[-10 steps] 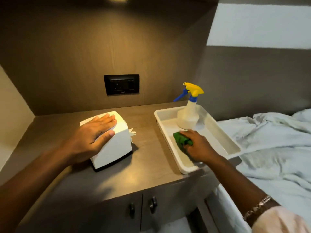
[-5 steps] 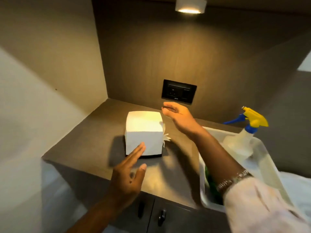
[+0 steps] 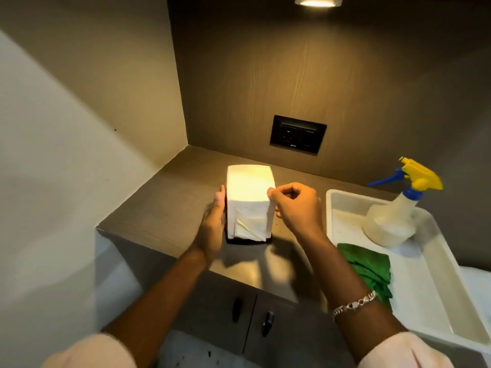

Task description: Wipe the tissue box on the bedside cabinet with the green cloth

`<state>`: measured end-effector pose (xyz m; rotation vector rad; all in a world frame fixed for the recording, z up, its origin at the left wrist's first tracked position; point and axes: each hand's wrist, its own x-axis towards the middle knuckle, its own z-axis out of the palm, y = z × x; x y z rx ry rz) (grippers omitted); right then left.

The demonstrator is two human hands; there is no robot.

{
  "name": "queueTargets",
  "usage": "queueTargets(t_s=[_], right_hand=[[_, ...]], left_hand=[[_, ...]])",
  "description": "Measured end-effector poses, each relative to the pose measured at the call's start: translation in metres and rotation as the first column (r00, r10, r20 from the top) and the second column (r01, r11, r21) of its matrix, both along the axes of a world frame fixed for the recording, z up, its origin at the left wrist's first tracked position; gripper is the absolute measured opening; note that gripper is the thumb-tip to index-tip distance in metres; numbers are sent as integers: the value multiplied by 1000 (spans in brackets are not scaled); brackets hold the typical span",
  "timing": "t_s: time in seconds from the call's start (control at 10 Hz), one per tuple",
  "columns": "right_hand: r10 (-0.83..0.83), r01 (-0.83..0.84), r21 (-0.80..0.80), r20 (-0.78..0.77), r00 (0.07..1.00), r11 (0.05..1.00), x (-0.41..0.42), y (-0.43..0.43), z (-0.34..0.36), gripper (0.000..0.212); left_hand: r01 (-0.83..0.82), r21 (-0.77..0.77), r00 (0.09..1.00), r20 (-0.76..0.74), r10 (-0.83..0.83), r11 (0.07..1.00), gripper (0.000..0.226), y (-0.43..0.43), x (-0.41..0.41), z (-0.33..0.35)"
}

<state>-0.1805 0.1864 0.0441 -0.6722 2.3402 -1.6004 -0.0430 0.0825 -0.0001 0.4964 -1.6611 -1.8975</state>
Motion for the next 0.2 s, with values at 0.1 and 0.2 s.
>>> queueTargets(t_s=[0.1, 0.2], right_hand=[[-103, 101, -65, -26, 994, 993, 18, 0, 4, 23], [-164, 163, -91, -1, 986, 982, 37, 7, 15, 27]], left_hand=[[23, -49, 996, 85, -19, 999, 40, -20, -9, 10], [48, -142, 987, 160, -25, 989, 44, -20, -3, 18]])
